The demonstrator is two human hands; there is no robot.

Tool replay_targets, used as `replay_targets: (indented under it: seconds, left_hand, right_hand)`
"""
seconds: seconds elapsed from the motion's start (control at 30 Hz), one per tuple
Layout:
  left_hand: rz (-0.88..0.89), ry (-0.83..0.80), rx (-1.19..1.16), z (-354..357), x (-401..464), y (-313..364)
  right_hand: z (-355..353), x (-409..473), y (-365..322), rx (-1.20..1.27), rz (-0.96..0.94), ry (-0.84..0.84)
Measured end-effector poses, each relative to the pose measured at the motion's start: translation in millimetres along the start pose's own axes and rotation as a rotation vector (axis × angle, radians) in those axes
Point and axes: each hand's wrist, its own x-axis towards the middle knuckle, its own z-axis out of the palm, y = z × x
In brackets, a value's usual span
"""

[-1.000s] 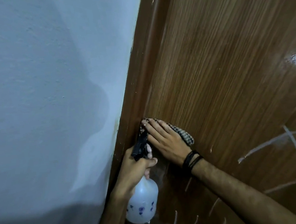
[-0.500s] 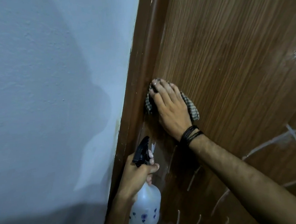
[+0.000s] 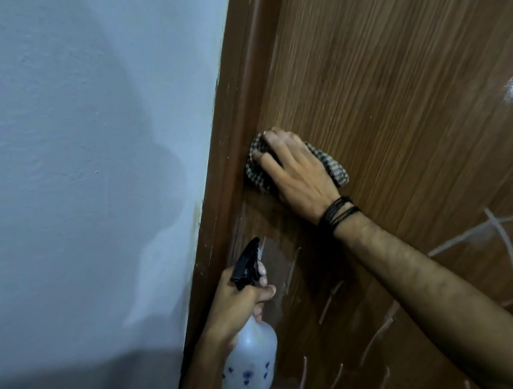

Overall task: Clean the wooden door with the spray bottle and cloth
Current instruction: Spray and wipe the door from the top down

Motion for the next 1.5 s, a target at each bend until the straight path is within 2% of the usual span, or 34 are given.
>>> replay_targets:
  seconds: [0.13,0.23,0.3,0.47,0.53,0.63,0.77,0.83,0.93,1.1,1.17,1.27,1.4,1.5]
  left_hand:
    - [-0.014,0.007,0.013,2.6,1.9,-4.6]
    - [-0.036,0.037,0.015,2.3,5.4,-9.2]
    - [-0.053,0.046,0.027,2.2,5.5,-14.1]
    - [-0.078,0.038,0.052,4.5,0.0,-21.8]
    - [-0.080,0.039,0.039,4.6,-1.3,-21.1]
    - [-0.073,0.028,0.027,4.4,-1.8,-18.1]
    - [-0.058,0.053,0.037,2.7,2.1,-13.3]
    - [-0.046,0.064,0.040,1.5,2.3,-11.5]
    - [-0.028,0.072,0.061,-3.0,-1.4,-12.4]
    - [-0.042,0.089,0.089,-6.1,-10.8,-21.8]
    - [-0.057,0.102,0.081,-5.8,-13.2,-25.2]
    - [-0.065,0.114,0.066,-6.8,-14.1,-29.5]
    - [-0.098,0.128,0.064,-5.0,-10.6,-35.7]
    - [-0.115,0.118,0.066,2.4,-8.0,-40.1]
  right_hand:
    - [-4.9,26.6,14.9,-0.004,0.158,0.131]
    - [1.2,24.9,4.9,0.063,0.197,0.177]
    - [9.1,6.6,-6.8,0.069,0.135,0.122]
    - [27.1,-59.5,-43.0,0.113,-0.256,-0.083]
    - [28.5,-65.6,-46.5,0.144,-0.288,-0.118]
    - [18.6,-43.7,-28.8,0.069,-0.184,-0.060]
    - [-5.9,24.5,15.4,-0.001,0.191,0.155]
    - [-12.3,49.6,26.2,0.002,0.274,0.252]
    - [-6.4,42.5,16.9,0.008,0.254,0.243]
    - [14.9,-37.6,-30.0,0.063,-0.051,-0.001]
    - [17.8,-67.5,-42.2,0.091,-0.095,-0.069]
    - [11.4,-91.1,-37.1,0.056,0.038,-0.051]
    - [-5.2,-89.3,-12.2,0.036,0.276,0.112]
    - [-9.9,-92.6,-10.3,0.043,0.311,0.154]
